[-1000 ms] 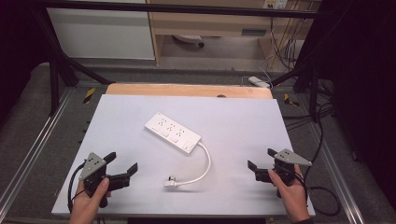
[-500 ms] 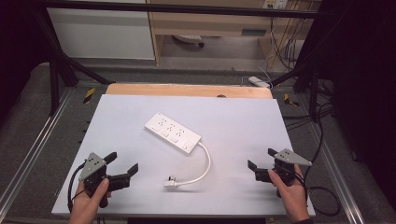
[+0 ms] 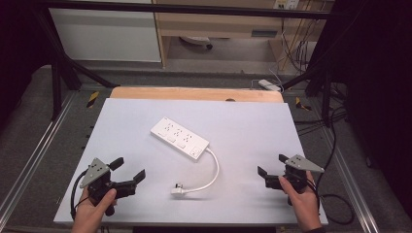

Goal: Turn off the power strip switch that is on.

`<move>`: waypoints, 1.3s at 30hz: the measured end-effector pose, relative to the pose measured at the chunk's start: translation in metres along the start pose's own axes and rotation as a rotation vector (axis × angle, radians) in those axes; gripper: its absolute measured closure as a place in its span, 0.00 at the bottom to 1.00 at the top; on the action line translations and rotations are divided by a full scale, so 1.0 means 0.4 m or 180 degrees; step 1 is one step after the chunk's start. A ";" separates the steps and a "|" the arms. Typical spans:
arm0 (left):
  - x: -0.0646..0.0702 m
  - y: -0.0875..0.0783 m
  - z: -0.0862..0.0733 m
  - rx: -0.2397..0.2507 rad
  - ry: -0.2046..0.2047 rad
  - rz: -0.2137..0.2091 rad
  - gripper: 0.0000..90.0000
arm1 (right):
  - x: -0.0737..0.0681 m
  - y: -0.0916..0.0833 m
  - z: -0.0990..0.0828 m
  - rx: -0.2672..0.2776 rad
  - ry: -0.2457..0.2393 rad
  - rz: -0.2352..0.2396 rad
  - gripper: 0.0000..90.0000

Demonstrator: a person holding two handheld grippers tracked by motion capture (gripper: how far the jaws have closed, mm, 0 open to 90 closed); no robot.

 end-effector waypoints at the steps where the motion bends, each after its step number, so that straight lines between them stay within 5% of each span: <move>1: 0.002 0.000 0.003 0.0013 -0.0007 -0.0010 0.05 | 0.000 0.000 0.000 -0.0001 0.0001 -0.0003 0.03; 19: 0.062 0.013 0.037 0.0099 -0.0001 -0.0231 0.05 | -0.004 0.001 -0.001 -0.0012 -0.0009 0.0027 0.03; 39: 0.085 0.026 0.115 0.0303 0.0031 -0.0253 0.06 | -0.008 0.003 -0.004 -0.0038 -0.0017 0.0045 0.03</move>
Point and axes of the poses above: each handheld gripper's, and its own axes: y roughly forward along the jaws, z roughly out of its top, x roughly to its right, the point moved 8 cm from there along y, roughly forward along the jaws, and after that the axes turned 12 degrees about x, right-handed, at the moved point
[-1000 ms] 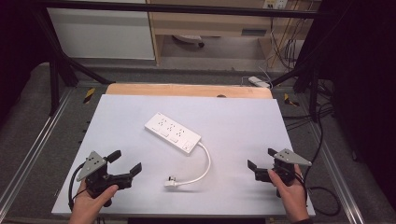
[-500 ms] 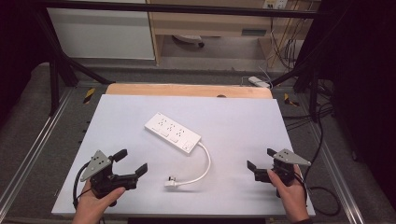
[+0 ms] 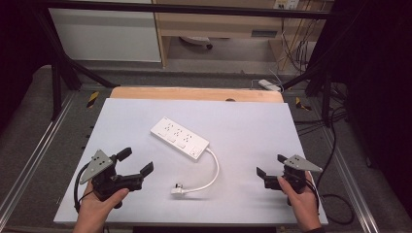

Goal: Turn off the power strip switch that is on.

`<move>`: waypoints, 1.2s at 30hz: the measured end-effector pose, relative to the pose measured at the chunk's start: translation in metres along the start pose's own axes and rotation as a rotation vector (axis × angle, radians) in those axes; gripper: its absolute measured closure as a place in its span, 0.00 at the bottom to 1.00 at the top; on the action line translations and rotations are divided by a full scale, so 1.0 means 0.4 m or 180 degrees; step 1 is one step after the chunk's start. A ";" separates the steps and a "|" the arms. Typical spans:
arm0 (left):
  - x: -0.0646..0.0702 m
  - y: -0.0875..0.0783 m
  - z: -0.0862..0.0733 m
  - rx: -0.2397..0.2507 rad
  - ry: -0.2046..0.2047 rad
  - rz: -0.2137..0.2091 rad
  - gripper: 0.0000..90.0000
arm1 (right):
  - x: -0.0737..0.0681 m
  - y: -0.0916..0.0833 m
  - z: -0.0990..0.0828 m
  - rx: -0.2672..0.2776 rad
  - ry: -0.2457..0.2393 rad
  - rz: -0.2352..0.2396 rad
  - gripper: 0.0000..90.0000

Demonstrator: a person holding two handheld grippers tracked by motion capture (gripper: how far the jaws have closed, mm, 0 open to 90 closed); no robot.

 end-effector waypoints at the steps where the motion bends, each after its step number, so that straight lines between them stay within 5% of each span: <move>1: 0.001 0.003 0.005 0.0008 0.0007 0.0000 0.06 | 0.000 0.000 0.000 0.0000 0.0000 0.0000 0.03; 21: -0.002 0.069 0.085 0.0063 0.0036 0.0022 0.23 | -0.002 0.000 0.000 -0.0007 -0.0014 0.0015 0.03; 36: -0.032 0.105 0.088 -0.0032 0.0091 0.0113 0.59 | -0.004 0.000 0.000 -0.0011 -0.0014 0.0019 0.03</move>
Point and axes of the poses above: each handheld gripper's, and its own axes: y roughly forward along the jaws, z roughly out of its top, x roughly to its right, the point moved 8 cm from there along y, roughly forward along the jaws, and after that the axes turned 12 degrees about x, right-handed, at the moved point
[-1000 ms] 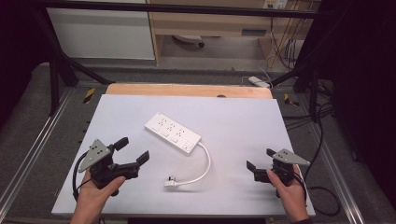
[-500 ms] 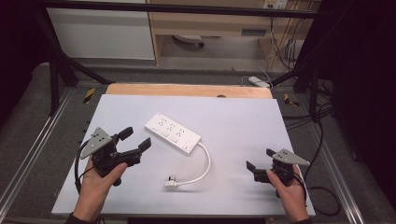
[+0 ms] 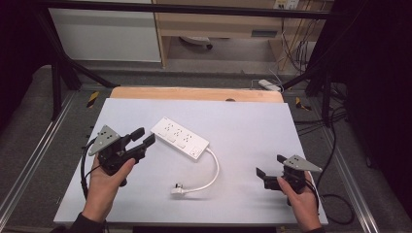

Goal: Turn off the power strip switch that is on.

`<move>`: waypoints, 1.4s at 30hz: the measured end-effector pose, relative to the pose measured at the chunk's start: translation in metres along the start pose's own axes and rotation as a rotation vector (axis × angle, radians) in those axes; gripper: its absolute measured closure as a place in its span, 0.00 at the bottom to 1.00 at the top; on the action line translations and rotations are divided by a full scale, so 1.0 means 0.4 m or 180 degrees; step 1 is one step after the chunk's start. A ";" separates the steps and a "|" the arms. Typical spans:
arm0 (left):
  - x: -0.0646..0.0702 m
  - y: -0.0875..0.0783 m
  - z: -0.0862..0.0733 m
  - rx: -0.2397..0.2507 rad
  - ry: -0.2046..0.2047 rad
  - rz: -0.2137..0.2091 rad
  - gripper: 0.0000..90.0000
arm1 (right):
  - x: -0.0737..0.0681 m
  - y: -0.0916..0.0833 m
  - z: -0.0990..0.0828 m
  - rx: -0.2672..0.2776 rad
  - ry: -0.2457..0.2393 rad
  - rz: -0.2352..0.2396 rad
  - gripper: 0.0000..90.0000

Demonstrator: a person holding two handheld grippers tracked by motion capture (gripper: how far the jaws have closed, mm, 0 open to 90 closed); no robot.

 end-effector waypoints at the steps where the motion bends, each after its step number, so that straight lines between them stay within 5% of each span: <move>1: -0.002 0.003 0.000 -0.0009 0.0006 0.0002 0.59 | 0.000 0.000 0.000 0.0000 0.0000 0.0000 0.03; 18: -0.036 0.052 -0.015 -0.0072 -0.0005 0.0099 0.89 | 0.000 -0.001 0.001 0.0008 0.0003 0.0005 0.03; 24: -0.048 0.067 -0.020 -0.0084 0.0043 0.0104 0.94 | 0.000 -0.001 0.001 0.0007 0.0004 0.0006 0.03; 30: -0.071 0.085 -0.025 -0.0067 -0.0078 0.0117 0.99 | -0.001 -0.001 0.001 0.0001 0.0005 0.0007 0.03; 42: -0.103 0.126 -0.049 -0.0148 0.0060 0.0203 1.00 | -0.001 -0.002 0.001 0.0003 0.0008 0.0008 0.03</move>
Point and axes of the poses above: each handheld gripper's, and its own axes: y roughly forward along the jaws, z roughly out of its top, x roughly to its right, the point moved 8 cm from there along y, roughly forward along the jaws, and after that the axes turned 12 degrees about x, right-handed, at the moved point
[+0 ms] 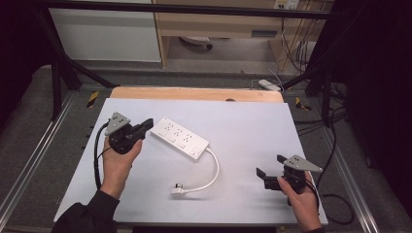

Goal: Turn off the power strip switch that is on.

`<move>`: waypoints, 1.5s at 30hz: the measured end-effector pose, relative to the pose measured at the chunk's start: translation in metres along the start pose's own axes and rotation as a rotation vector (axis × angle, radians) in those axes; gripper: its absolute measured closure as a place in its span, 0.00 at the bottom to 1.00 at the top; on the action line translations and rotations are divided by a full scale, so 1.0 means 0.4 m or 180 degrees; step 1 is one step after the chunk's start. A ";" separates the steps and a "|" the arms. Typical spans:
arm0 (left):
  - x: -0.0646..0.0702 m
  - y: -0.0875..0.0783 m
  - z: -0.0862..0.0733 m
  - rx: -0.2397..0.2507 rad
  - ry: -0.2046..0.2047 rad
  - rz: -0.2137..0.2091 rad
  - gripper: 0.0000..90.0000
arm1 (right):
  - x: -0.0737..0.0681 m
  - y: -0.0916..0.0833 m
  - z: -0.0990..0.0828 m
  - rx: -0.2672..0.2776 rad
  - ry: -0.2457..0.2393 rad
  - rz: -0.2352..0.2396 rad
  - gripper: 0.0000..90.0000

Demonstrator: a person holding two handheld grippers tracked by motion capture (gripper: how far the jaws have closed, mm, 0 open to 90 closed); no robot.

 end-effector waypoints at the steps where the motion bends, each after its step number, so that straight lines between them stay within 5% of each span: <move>1: -0.002 0.003 -0.002 -0.0011 0.0001 0.0004 1.00 | 0.000 0.000 0.000 -0.0002 -0.0001 -0.0005 0.03; 20: -0.023 0.068 -0.042 -0.0178 0.0105 0.0065 1.00 | 0.000 0.000 0.000 0.0000 -0.0008 0.0013 0.03; 45: -0.078 0.095 -0.077 -0.0366 0.0170 0.0207 1.00 | -0.001 0.000 -0.002 -0.0024 -0.0011 0.0024 0.03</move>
Point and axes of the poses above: each handheld gripper's, and its own axes: y roughly forward along the jaws, z roughly out of its top, x roughly to its right, the point moved 8 cm from there along y, roughly forward along the jaws, and after that the axes turned 12 degrees about x, right-handed, at the moved point
